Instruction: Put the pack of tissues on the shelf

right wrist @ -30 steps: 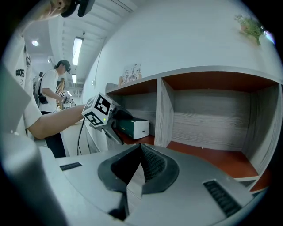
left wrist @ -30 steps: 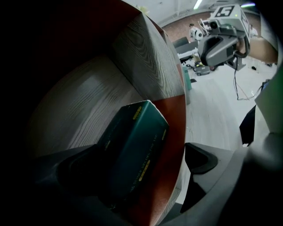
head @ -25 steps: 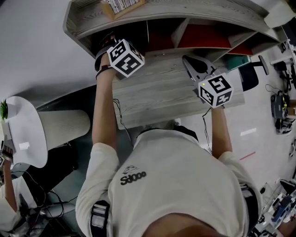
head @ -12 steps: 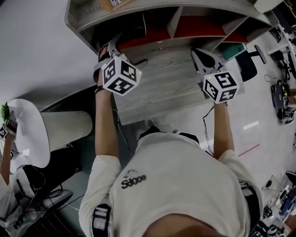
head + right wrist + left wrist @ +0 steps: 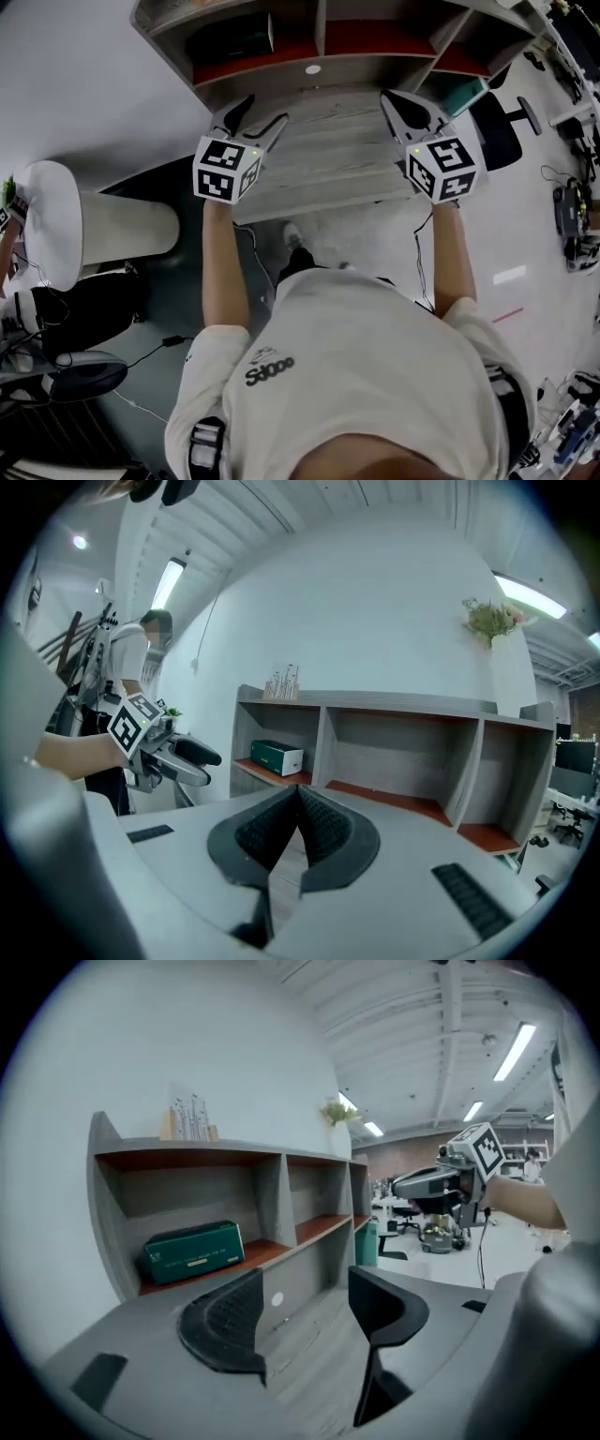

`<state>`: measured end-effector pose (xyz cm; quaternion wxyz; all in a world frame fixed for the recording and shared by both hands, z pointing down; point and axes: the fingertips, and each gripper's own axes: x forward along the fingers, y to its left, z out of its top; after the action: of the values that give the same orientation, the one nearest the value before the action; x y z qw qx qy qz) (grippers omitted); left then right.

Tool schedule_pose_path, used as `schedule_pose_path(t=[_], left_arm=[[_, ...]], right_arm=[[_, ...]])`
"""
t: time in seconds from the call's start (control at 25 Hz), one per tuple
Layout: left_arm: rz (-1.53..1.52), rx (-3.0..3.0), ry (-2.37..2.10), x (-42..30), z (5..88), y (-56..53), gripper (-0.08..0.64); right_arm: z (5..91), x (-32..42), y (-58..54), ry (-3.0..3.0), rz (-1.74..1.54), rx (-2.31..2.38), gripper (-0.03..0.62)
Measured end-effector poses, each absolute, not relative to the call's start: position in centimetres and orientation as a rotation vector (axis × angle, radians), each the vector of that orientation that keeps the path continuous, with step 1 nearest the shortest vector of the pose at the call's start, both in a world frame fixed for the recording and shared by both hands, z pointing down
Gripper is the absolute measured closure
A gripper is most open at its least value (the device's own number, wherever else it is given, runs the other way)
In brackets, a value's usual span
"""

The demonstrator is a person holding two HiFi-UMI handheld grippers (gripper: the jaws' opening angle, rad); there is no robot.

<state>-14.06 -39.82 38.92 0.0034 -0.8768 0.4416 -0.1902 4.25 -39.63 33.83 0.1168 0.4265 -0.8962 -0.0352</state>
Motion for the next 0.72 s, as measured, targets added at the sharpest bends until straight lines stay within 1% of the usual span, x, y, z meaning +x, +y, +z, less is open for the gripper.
schedule_pose_path(t=[0.16,0.28,0.4,0.56,0.72], left_arm=[[-0.529,-2.722,1.490,-13.4,38.6,-35.1,0.316],[-0.458,-2.683,1.582,-13.1,38.3,-31.3,0.396],[-0.403,-2.625,1.676,-12.8,38.7,-28.7,0.502],[-0.362,-2.532,1.769,-13.4,37.6,-24.9,0.539],[-0.270,-2.484,1.789,-13.5,35.3,-21.6,0.541]], right_arm=[[32.9,5.6,-35.7,-2.665,-0.144,1.217,0.594],[32.3,6.5,-32.3,-2.686,-0.190,1.198,0.594],[32.3,7.9,-30.1,-2.685,-0.235,1.186,0.594],[31.5,8.1,-27.0,-2.697,-0.290,1.146,0.594],[30.7,7.8,-24.3,-2.707,-0.337,1.117,0.594]])
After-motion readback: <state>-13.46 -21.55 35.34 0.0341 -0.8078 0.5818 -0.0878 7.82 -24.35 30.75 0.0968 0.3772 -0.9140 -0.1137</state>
